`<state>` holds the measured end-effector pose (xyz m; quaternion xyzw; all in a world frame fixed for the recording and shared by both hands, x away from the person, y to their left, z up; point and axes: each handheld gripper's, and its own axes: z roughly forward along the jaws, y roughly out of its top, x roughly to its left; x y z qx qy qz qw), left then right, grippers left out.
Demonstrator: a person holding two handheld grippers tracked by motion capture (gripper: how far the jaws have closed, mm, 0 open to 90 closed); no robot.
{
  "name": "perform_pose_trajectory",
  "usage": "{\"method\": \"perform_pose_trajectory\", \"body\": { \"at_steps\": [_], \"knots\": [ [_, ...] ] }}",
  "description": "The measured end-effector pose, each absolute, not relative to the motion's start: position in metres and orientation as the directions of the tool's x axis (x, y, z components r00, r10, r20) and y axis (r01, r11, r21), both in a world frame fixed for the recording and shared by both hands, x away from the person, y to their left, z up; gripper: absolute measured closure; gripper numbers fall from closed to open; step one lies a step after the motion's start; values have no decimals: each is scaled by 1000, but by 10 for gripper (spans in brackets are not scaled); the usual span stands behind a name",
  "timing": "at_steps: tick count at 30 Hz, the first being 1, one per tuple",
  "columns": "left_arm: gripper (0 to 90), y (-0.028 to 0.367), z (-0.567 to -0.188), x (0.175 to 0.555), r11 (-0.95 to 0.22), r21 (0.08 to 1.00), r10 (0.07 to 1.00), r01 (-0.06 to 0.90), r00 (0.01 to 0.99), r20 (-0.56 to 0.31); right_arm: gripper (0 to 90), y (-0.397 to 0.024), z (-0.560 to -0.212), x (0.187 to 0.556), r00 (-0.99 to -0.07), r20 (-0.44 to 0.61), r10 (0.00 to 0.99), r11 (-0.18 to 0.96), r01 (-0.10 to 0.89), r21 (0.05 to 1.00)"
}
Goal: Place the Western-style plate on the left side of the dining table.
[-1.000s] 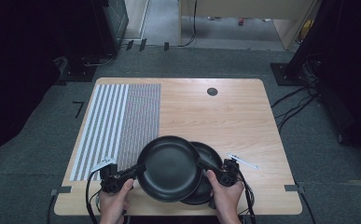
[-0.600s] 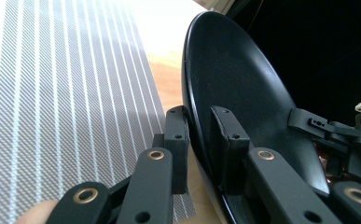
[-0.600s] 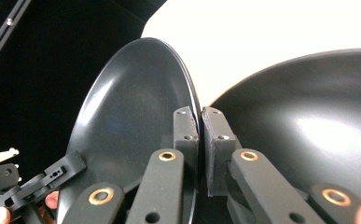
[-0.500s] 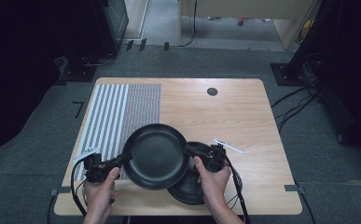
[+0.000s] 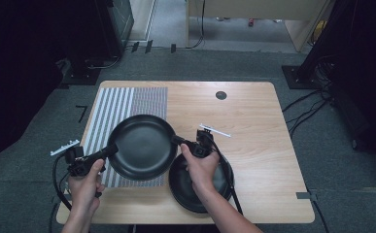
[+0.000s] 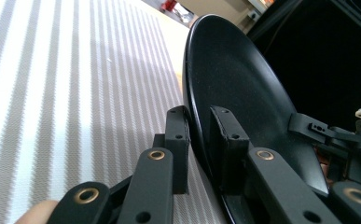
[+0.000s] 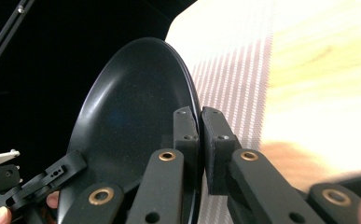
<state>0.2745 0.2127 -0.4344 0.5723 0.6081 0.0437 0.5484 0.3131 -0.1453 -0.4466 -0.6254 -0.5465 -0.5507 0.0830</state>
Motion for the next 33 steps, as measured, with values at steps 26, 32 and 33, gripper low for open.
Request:
{"method": "perform_pose_trajectory", "body": {
  "at_steps": [26,32,33],
  "knots": [
    [803,269,-469,344,429,603,731,673,134,-670,861,-78,-475,398,-148,778,610,-355,827,436],
    [800,270,-474,360,428,604,753,672,104,-649,859,-72,-482,417,-152,772,617,-348,828,441],
    [797,270,-477,363,430,601,756,673,96,-648,859,-71,-484,419,-158,765,624,-342,825,449]
  ]
}}
